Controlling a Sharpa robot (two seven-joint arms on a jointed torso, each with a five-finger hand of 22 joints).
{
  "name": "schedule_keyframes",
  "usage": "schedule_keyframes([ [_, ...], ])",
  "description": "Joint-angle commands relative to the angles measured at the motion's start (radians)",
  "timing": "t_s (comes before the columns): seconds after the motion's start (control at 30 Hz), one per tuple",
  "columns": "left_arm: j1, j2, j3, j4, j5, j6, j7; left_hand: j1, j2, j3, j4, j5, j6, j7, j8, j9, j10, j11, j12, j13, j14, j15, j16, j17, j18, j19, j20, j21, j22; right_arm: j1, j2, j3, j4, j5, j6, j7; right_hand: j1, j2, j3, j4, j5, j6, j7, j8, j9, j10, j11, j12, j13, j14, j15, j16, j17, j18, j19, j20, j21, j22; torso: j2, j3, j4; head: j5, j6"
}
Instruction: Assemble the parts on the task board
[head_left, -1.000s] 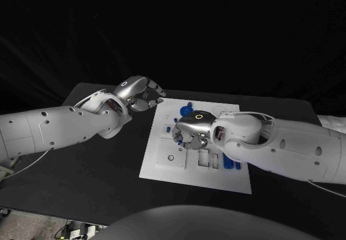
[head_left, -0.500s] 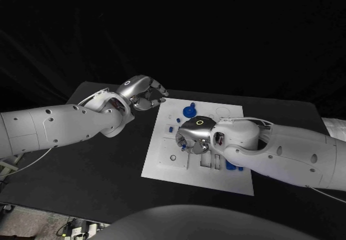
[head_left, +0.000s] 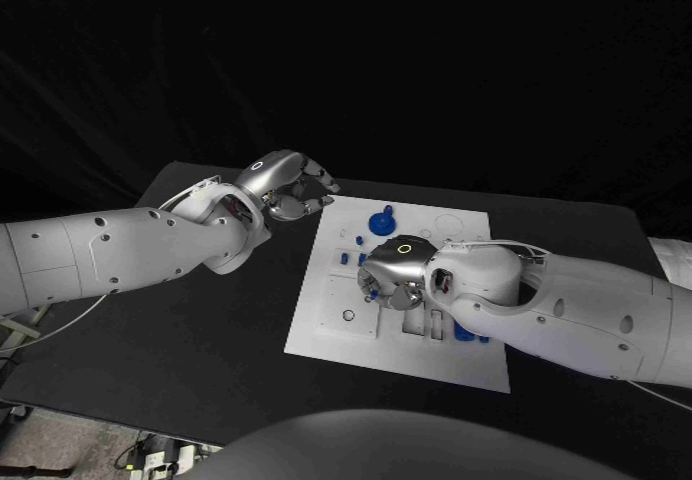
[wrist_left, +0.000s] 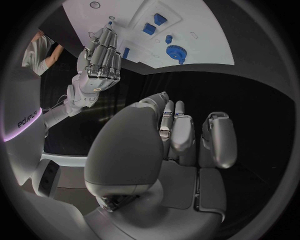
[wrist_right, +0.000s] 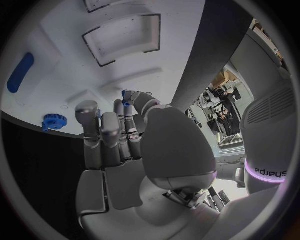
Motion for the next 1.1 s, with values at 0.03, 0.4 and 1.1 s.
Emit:
schedule_keyframes([
  [0.03, 0.000, -0.001, 0.001, 0.004, 0.005, 0.003, -0.005, -0.006, 0.004, 0.000, 0.001, 0.000, 0.003, 0.004, 0.001, 0.001, -0.002, 0.006, -0.006, -0.001, 0.000, 0.005, 0.002, -0.001, 0.015, 0.017, 0.005, -0.002, 0.201, -0.004, 0.004, 0.000, -0.005, -0.027, -0.015, 0.011, 0.004, -0.005, -0.003, -0.003, -0.002, -0.005, 0.000, -0.006, -0.001, 0.006, -0.003, -0.002, 0.000, -0.007, 0.001, -0.005, 0.000, 0.000, -0.005, 0.000, 0.000, 0.091, -0.001, 0.0004, 0.0002, 0.002, 0.000],
  [0.4, 0.000, -0.006, 0.001, 0.007, 0.005, 0.009, -0.014, -0.004, 0.005, 0.001, 0.001, 0.000, 0.004, 0.005, 0.002, 0.001, -0.002, 0.007, -0.006, -0.001, 0.000, 0.005, 0.003, 0.001, 0.014, 0.017, 0.005, -0.001, 0.201, -0.009, 0.011, 0.000, -0.012, -0.026, -0.042, 0.021, 0.001, -0.005, -0.003, -0.001, -0.003, -0.005, -0.001, -0.008, -0.001, 0.008, -0.004, -0.003, 0.000, -0.003, 0.001, -0.001, 0.004, -0.001, -0.002, 0.000, 0.005, 0.092, -0.001, 0.0003, -0.0011, 0.001, 0.000],
  [1.1, 0.000, 0.007, 0.000, -0.003, 0.003, 0.030, -0.026, 0.004, 0.005, 0.002, 0.001, 0.001, 0.004, 0.008, 0.002, 0.001, -0.003, 0.011, -0.007, -0.002, -0.001, 0.008, 0.003, 0.000, 0.015, 0.016, 0.007, -0.004, 0.201, -0.015, 0.024, 0.000, -0.025, -0.030, -0.015, 0.015, 0.003, -0.006, -0.001, -0.006, -0.001, -0.010, -0.005, -0.016, -0.003, 0.004, -0.006, -0.008, 0.000, -0.017, -0.002, -0.015, -0.014, 0.003, -0.014, -0.001, -0.014, 0.087, -0.001, -0.0004, -0.0011, 0.006, 0.000],
])
